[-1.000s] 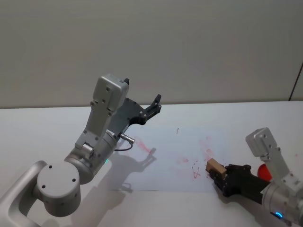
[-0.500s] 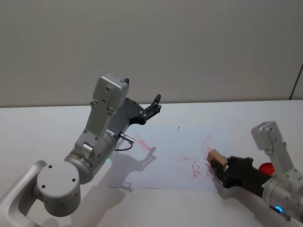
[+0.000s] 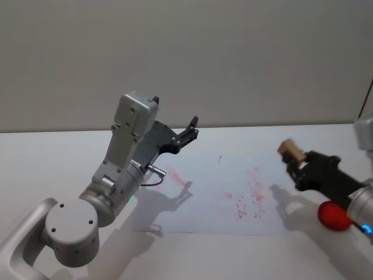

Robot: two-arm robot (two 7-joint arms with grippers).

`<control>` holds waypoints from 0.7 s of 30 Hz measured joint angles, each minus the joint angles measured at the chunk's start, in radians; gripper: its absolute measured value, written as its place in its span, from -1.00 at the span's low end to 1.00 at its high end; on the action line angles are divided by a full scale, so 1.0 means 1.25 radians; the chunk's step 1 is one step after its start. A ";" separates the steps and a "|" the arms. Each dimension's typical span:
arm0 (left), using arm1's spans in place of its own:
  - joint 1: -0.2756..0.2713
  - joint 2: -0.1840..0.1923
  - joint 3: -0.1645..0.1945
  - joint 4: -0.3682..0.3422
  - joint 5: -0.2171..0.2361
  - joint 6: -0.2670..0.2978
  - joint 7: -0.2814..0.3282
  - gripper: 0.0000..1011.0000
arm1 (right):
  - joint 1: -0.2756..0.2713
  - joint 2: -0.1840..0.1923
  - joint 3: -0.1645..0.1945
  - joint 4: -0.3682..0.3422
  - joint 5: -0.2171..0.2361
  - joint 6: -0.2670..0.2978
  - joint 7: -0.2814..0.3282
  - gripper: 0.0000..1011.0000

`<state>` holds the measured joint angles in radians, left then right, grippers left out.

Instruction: Use the one hand to pick up the stamp and affix it onto the A4 paper.

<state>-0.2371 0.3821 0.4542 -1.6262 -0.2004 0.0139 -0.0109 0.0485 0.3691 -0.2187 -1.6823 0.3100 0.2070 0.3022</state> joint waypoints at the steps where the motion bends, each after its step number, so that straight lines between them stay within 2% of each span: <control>1: 0.000 0.000 0.000 0.000 0.000 0.000 0.000 0.98 | -0.002 0.003 0.004 -0.005 0.005 -0.001 -0.006 -0.57; 12: 0.000 0.000 0.000 0.000 0.000 0.000 0.000 0.98 | -0.078 0.077 0.067 -0.066 0.082 0.023 -0.083 -0.57; 21: 0.000 0.000 0.000 0.000 0.000 0.000 0.000 0.98 | -0.126 0.115 0.093 -0.080 0.109 0.049 -0.098 -0.57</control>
<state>-0.2371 0.3822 0.4542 -1.6262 -0.2004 0.0138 -0.0109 -0.1095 0.5127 -0.1018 -1.7825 0.4463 0.2680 0.1796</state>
